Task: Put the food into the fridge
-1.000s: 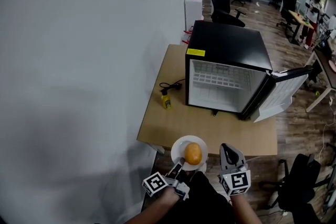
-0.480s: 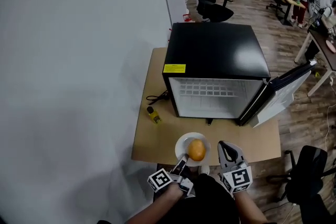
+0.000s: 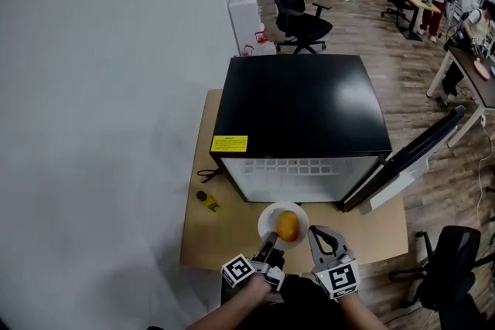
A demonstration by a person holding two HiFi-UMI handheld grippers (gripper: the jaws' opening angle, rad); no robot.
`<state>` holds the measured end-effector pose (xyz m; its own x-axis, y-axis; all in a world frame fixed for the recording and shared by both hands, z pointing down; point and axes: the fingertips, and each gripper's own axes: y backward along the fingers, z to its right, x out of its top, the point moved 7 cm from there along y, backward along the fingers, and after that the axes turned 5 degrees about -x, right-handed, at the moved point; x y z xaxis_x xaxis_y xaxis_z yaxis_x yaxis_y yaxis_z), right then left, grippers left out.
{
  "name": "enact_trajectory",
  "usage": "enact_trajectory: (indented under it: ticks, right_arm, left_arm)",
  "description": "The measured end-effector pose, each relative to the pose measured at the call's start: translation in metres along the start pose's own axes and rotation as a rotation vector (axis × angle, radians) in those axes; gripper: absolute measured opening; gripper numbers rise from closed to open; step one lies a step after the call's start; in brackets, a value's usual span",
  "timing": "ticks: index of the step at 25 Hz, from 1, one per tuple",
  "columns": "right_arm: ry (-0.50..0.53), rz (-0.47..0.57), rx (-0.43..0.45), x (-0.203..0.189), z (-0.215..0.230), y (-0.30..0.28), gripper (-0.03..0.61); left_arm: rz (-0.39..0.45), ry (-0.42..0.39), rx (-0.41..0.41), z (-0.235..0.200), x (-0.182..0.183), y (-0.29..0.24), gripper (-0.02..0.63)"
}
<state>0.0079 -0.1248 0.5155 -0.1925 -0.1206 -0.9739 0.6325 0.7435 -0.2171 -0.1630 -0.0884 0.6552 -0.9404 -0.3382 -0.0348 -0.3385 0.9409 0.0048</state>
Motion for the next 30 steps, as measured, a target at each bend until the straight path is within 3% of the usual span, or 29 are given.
enact_trajectory:
  ticks: [8, 16, 22, 26, 30]
  right_arm:
    - [-0.024, 0.010, -0.021, -0.011, 0.038, -0.020, 0.060]
    - [-0.080, -0.011, -0.148, -0.018, 0.079, -0.031, 0.060]
    - [-0.112, 0.003, -0.200, -0.024, 0.099, -0.035, 0.060]
    - [-0.112, 0.004, -0.221, -0.030, 0.110, -0.038, 0.060]
    - [-0.130, -0.022, -0.225, -0.039, 0.118, -0.039, 0.060]
  left_arm:
    - [-0.014, 0.047, -0.024, -0.016, 0.000, -0.048, 0.025]
    - [-0.070, -0.045, 0.027, -0.033, 0.012, -0.083, 0.025]
    - [-0.073, -0.046, 0.006, -0.048, 0.016, -0.107, 0.025]
    - [-0.074, -0.051, -0.051, -0.055, 0.016, -0.125, 0.025]
    - [-0.080, -0.046, -0.012, -0.071, 0.014, -0.137, 0.025]
